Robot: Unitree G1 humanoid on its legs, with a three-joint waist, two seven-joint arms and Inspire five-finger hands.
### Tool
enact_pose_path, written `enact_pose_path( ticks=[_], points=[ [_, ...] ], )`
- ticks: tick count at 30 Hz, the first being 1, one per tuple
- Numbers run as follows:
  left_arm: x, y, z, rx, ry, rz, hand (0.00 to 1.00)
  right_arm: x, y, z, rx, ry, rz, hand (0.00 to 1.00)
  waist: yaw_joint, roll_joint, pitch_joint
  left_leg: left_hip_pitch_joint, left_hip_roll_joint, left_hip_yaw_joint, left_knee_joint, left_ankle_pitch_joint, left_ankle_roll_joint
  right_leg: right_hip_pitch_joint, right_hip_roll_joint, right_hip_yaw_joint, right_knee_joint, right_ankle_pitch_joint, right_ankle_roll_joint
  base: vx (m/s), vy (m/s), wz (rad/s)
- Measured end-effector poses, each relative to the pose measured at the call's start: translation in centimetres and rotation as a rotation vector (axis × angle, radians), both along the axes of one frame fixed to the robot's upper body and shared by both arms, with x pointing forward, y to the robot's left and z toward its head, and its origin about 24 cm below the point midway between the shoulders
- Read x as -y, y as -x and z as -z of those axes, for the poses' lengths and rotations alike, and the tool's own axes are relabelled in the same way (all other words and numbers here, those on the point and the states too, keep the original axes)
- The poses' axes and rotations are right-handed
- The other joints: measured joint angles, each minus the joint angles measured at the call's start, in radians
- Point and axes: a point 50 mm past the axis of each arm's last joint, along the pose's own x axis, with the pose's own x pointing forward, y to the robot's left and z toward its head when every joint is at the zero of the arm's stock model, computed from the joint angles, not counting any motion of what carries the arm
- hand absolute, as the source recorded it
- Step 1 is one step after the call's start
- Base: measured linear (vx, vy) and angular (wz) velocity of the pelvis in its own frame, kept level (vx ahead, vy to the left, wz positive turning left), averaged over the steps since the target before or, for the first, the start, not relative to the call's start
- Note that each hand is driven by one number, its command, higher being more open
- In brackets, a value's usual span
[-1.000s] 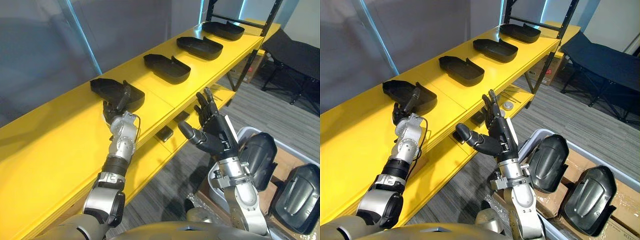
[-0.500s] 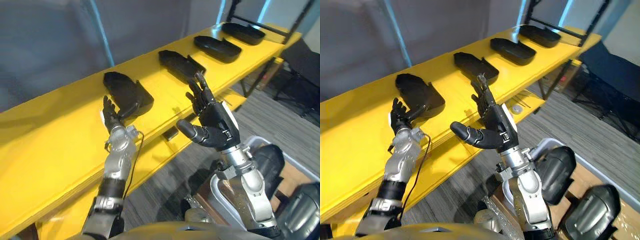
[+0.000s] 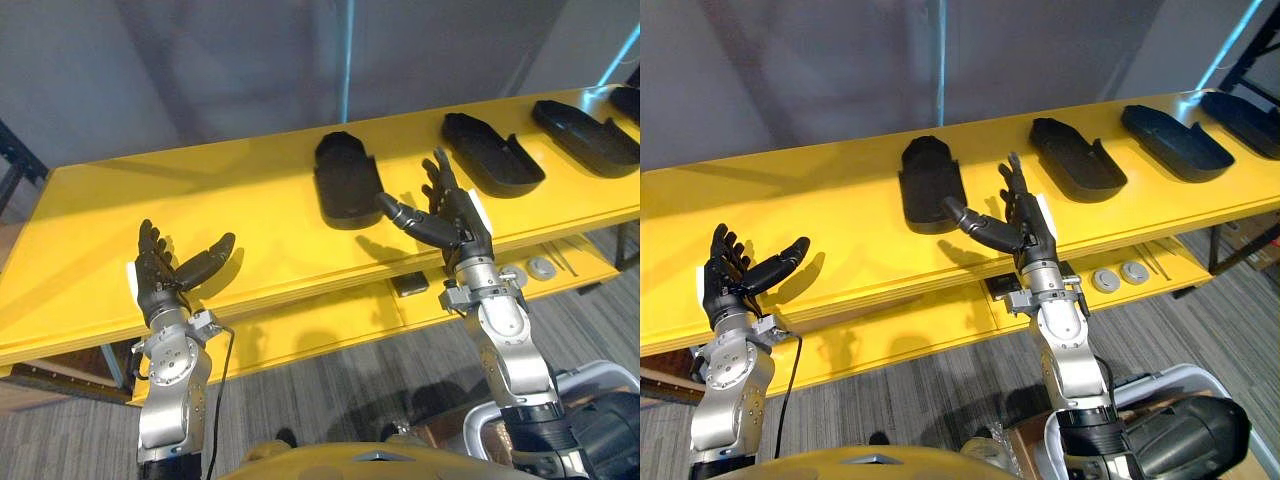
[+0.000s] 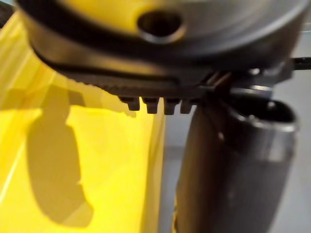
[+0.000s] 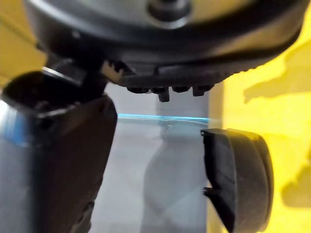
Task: Walk over and take three plastic housings, then place them on the shelf
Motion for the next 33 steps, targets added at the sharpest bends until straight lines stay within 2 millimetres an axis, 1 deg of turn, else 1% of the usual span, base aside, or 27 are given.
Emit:
enact_pose_path(
  ticks=[4,8,9,10,12,13,15,17,19,20,21,24,26,29,32,33],
  points=[
    [0.1,0.1,-1.1,0.094,-0.013,0.007,1.0,-0.5,-0.4,-0.5,0.023,-0.004,-0.041,1.0,-0.002,-0.002,0.001,-0.004,0.0,-0.01,0.0,0.001,0.001,0.0,-0.003,-0.008,0.004,0.0,0.0,0.02,0.007,0.07],
    [0.4,0.3,-2.9,0.237,-0.017,-0.012,1.0,-2.3,-1.2,-1.8,0.075,-0.013,-0.097,1.0,-0.002,-0.007,0.002,-0.014,0.001,-0.021,0.027,-0.004,0.004,0.004,-0.009,-0.021,0.009,-0.001,-0.002,0.0,0.006,0.07],
    [0.5,0.4,-3.6,0.28,-0.025,-0.024,1.0,-3.2,-1.5,-2.2,0.091,-0.024,-0.126,1.0,0.0,-0.007,0.002,-0.015,0.0,-0.025,0.028,-0.004,0.004,0.007,-0.01,-0.025,0.009,-0.002,-0.004,-0.03,0.002,0.08],
    [0.6,0.7,-4.5,0.344,-0.029,-0.047,1.0,-4.8,-1.9,-2.5,0.102,-0.035,-0.175,1.0,0.003,-0.007,0.002,-0.014,0.0,-0.028,0.028,-0.004,0.004,0.009,-0.01,-0.028,0.01,-0.004,-0.006,-0.04,0.003,0.07],
    [0.9,0.9,-5.4,0.412,-0.041,-0.065,1.0,-6.2,-2.2,-2.6,0.114,-0.033,-0.227,1.0,0.012,-0.007,0.002,-0.014,0.0,-0.032,0.026,-0.003,0.004,0.01,-0.01,-0.033,0.01,-0.006,-0.009,-0.04,0.004,0.08],
    [1.3,1.2,-6.2,0.478,-0.086,-0.086,1.0,-7.3,-2.0,-2.5,0.131,-0.043,-0.273,1.0,0.024,-0.007,0.002,-0.015,0.0,-0.038,0.024,0.0,0.004,0.011,-0.01,-0.039,0.011,-0.007,-0.009,-0.02,0.002,0.14],
    [1.5,1.6,-7.0,0.538,-0.124,-0.111,1.0,-8.5,-1.7,-2.6,0.145,-0.057,-0.319,1.0,0.029,-0.008,0.002,-0.018,-0.001,-0.052,0.022,0.004,0.005,0.017,-0.01,-0.053,0.01,-0.008,-0.01,0.0,-0.001,0.21],
    [1.6,2.2,-8.3,0.614,-0.195,-0.147,1.0,-10.8,-1.4,-3.1,0.163,-0.067,-0.421,1.0,0.04,-0.01,0.001,-0.023,-0.003,-0.063,0.018,0.01,0.007,0.017,-0.011,-0.065,0.01,-0.008,-0.01,0.01,0.003,0.19],
    [1.8,2.4,-8.7,0.624,-0.248,-0.153,1.0,-12.4,-1.2,-3.2,0.164,-0.061,-0.497,1.0,0.049,-0.015,0.0,-0.025,-0.005,-0.075,0.008,0.019,0.007,0.017,-0.012,-0.078,0.01,-0.008,-0.011,0.0,0.003,0.16],
    [1.8,2.4,-8.7,0.623,-0.247,-0.152,1.0,-12.7,-1.1,-3.2,0.163,-0.059,-0.511,1.0,0.049,-0.017,0.001,-0.027,-0.005,-0.078,0.007,0.022,0.007,0.017,-0.012,-0.081,0.01,-0.008,-0.011,-0.01,-0.001,0.15],
    [1.8,2.4,-8.6,0.616,-0.246,-0.152,1.0,-13.7,-1.0,-3.0,0.149,-0.07,-0.542,1.0,0.052,-0.022,0.001,-0.027,-0.006,-0.083,0.002,0.026,0.007,0.017,-0.012,-0.085,0.01,-0.008,-0.011,-0.01,0.0,0.1],
    [2.1,2.3,-8.5,0.612,-0.238,-0.138,1.0,-15.4,-0.9,-1.9,0.086,-0.105,-0.562,1.0,0.056,-0.033,0.002,-0.029,-0.007,-0.089,0.0,0.028,0.008,0.019,-0.013,-0.091,0.01,-0.008,-0.011,-0.01,0.002,0.07],
    [2.3,2.2,-8.5,0.611,-0.234,-0.129,1.0,-15.8,-0.9,-1.2,0.051,-0.111,-0.546,1.0,0.062,-0.034,0.002,-0.029,-0.008,-0.092,0.0,0.029,0.009,0.019,-0.014,-0.094,0.011,-0.009,-0.012,-0.02,0.009,0.05],
    [2.5,2.1,-8.5,0.611,-0.227,-0.115,1.0,-16.0,-1.5,0.7,-0.031,-0.069,-0.463,1.0,0.073,-0.034,0.002,-0.031,-0.01,-0.094,-0.001,0.031,0.009,0.019,-0.015,-0.097,0.012,-0.01,-0.014,-0.01,0.004,0.01],
    [2.5,2.4,-8.1,0.589,-0.229,-0.114,1.0,-15.5,-2.2,3.2,-0.135,-0.006,-0.359,1.0,0.076,-0.034,0.003,-0.037,-0.015,-0.102,-0.001,0.035,0.009,0.016,-0.015,-0.105,0.012,-0.011,-0.015,-0.01,0.011,0.07],
    [2.5,2.4,-7.9,0.58,-0.229,-0.114,1.0,-15.4,-2.2,3.5,-0.149,0.0,-0.341,1.0,0.075,-0.034,0.003,-0.038,-0.015,-0.103,-0.001,0.035,0.009,0.015,-0.015,-0.106,0.012,-0.011,-0.015,0.0,-0.001,0.08]
  ],
)
